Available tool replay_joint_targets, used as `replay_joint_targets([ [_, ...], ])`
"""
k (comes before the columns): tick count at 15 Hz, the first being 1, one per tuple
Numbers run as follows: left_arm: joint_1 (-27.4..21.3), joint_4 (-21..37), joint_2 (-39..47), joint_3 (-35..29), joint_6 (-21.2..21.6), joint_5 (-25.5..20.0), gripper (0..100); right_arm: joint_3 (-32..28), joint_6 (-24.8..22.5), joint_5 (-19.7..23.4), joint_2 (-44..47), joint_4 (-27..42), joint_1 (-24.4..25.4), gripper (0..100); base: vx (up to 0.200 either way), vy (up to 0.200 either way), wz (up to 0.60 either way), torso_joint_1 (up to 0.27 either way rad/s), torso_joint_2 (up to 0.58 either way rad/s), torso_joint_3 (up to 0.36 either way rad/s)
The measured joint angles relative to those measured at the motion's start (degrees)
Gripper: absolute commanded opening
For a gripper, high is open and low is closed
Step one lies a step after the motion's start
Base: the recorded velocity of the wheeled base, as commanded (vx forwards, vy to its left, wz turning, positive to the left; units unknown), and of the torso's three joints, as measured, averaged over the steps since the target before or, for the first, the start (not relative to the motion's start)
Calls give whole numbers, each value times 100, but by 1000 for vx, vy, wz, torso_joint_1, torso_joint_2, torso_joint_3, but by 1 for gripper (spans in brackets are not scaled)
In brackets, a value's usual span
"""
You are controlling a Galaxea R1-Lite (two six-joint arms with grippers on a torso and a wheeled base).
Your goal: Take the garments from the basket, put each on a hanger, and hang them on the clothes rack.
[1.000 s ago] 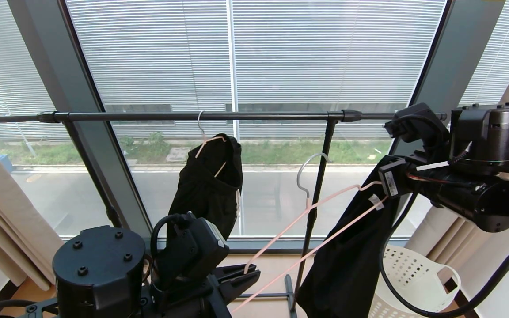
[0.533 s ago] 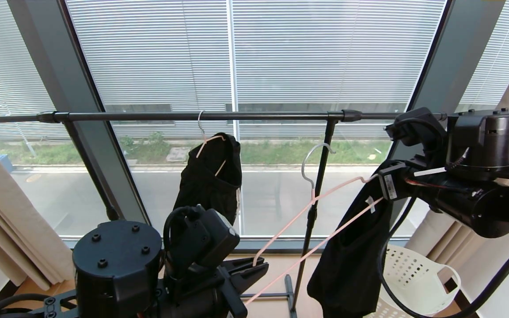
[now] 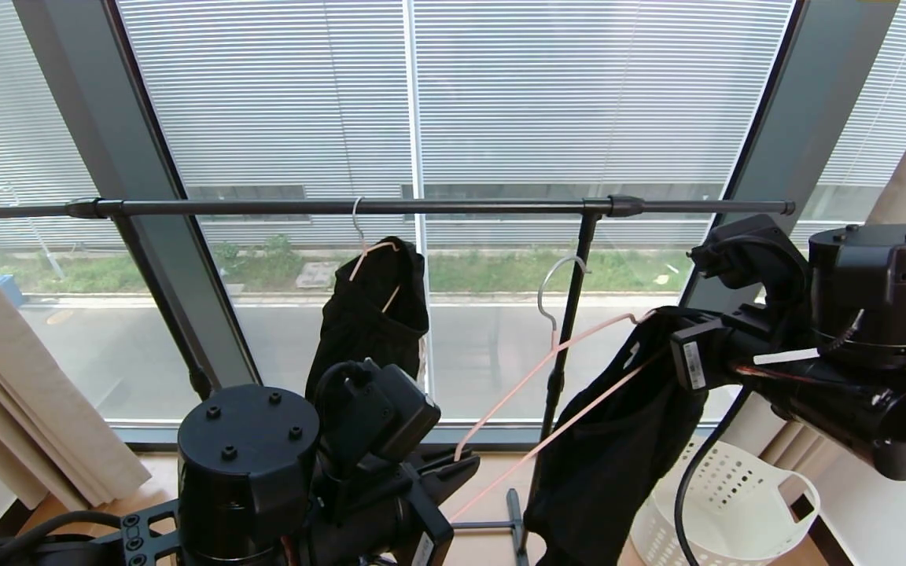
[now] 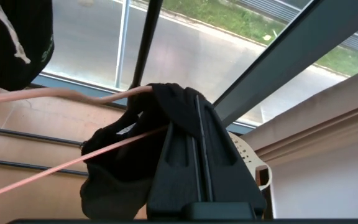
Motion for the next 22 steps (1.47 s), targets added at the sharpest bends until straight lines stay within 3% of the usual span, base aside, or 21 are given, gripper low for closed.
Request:
replay_joint_targets([
  [3, -17, -151, 22, 59, 26, -51, 0, -48, 44, 0, 7, -9, 210, 0, 0, 0, 0, 0, 0, 0],
  [11, 13, -158, -463, 599, 33, -577, 0, -1192, -197, -2, 208, 411, 282, 0, 0, 0, 0, 0, 0, 0],
  [17, 204, -154, -647, 577, -16, -1207, 0, -1206, -224, 88, 222, 413, 254, 0, 0, 0, 0, 0, 0, 0],
  [22, 313, -252, -407, 634, -79, -1302, 0, -955, -9, 351, 77, 402, 646, 0, 0, 0, 0, 0, 0, 0],
])
